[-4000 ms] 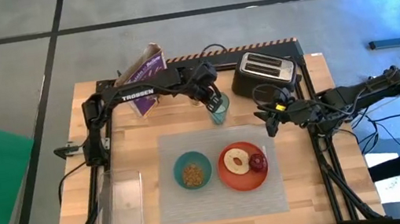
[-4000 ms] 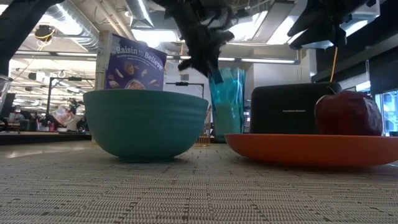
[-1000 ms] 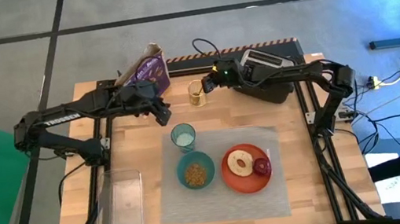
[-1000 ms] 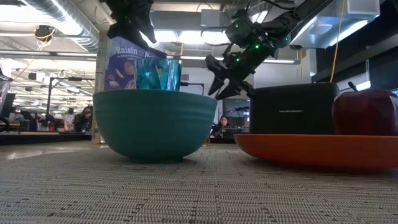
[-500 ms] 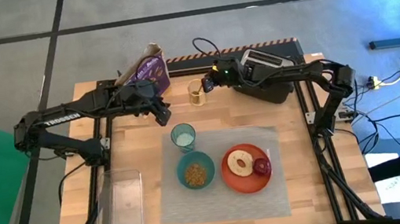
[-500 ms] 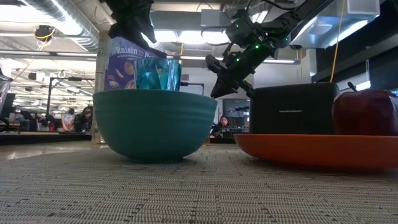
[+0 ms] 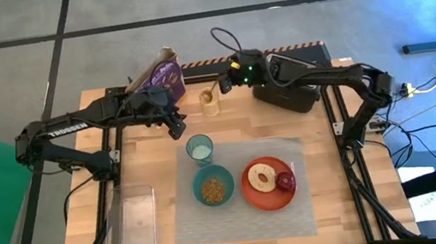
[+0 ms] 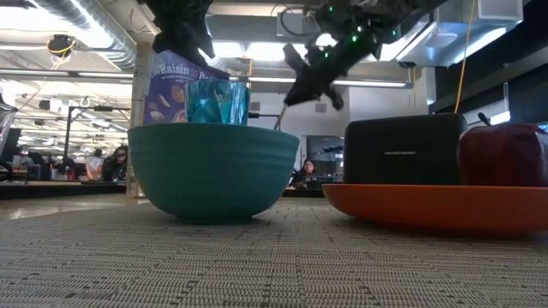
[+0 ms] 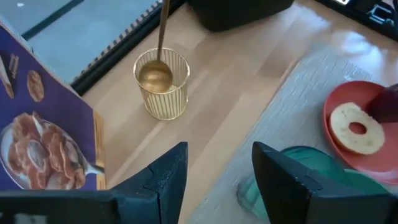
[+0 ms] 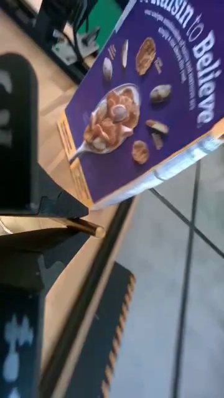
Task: Arrange a breakfast setting
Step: Put the gold spoon to the right side of the orange plate on the gray table mat
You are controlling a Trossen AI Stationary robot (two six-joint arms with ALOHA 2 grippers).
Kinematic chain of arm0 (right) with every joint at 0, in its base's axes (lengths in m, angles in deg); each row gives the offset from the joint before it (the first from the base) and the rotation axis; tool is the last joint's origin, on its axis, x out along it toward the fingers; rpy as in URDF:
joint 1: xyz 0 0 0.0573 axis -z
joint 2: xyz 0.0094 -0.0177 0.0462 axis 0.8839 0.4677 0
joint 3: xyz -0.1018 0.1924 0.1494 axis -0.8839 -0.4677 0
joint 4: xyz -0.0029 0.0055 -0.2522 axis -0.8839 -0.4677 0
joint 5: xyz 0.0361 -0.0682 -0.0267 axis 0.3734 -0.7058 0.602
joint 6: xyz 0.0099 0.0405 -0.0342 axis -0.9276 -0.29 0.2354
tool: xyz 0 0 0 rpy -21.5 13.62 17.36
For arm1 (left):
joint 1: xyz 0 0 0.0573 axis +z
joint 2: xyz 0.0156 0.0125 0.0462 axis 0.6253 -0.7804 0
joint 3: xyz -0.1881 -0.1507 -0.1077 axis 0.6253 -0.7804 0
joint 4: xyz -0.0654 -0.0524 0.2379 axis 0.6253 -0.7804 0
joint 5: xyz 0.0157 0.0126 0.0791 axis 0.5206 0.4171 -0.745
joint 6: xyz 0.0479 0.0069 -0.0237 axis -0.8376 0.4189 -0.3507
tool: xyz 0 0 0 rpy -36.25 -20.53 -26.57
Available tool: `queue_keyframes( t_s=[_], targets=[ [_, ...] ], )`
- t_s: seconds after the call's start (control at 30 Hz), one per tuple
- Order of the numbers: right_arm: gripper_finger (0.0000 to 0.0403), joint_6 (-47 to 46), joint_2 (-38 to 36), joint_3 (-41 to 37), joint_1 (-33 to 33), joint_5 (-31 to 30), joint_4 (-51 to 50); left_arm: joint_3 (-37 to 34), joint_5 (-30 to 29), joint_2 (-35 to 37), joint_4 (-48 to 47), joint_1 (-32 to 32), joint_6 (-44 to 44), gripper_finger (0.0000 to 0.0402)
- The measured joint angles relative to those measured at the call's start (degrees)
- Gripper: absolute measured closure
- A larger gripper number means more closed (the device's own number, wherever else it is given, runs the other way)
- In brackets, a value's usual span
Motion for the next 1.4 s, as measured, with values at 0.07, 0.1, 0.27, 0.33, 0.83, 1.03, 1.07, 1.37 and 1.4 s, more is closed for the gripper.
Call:
queue_keyframes(
  t_s=[0.07, 0.1, 0.27, 0.33, 0.83, 1.03, 1.07, 1.37, 1.4],
  targets=[
    [0.0394, 2.51, -0.72, 2.51, 0.00, -1.17, -3.80, 0.00, -0.28, 0.00, 0.62, 0.35, -0.43, 0.0227],
    [0.0394, 3.94, -0.94, 3.87, 0.00, -1.80, -5.46, 0.00, -0.34, 0.00, 1.18, 0.63, -0.49, 0.0227],
    [0.0398, 8.56, -2.50, 10.08, -0.04, -1.37, -11.31, 0.00, -0.54, 0.00, 4.18, 2.34, -2.03, 0.0227],
    [0.0397, 9.19, -3.57, 11.57, -0.04, 0.44, -12.24, 0.00, -0.51, -0.22, 5.10, 3.13, -2.35, 0.0227],
    [0.0391, 7.87, -13.95, 12.18, -0.04, 20.93, -14.41, -0.02, 14.17, -0.33, 15.78, 7.94, -0.42, 0.0227],
    [0.0394, 7.83, -15.82, 12.18, -0.62, 25.87, -11.34, -0.02, 16.77, -0.33, 19.58, 7.92, -0.12, 0.0227],
    [0.0393, 7.85, -15.99, 12.18, -1.05, 25.84, -11.10, -0.02, 16.75, -0.33, 19.35, 7.92, 0.08, 0.0227],
    [0.0390, 7.96, -16.63, 12.18, -3.79, 26.75, -8.01, -0.02, 16.69, -0.33, 19.65, 6.59, 0.12, 0.0234],
    [0.0390, 8.05, -16.63, 12.18, -4.13, 26.73, -7.90, -0.02, 16.71, -0.33, 19.73, 6.42, 0.12, 0.0240]
  ],
)
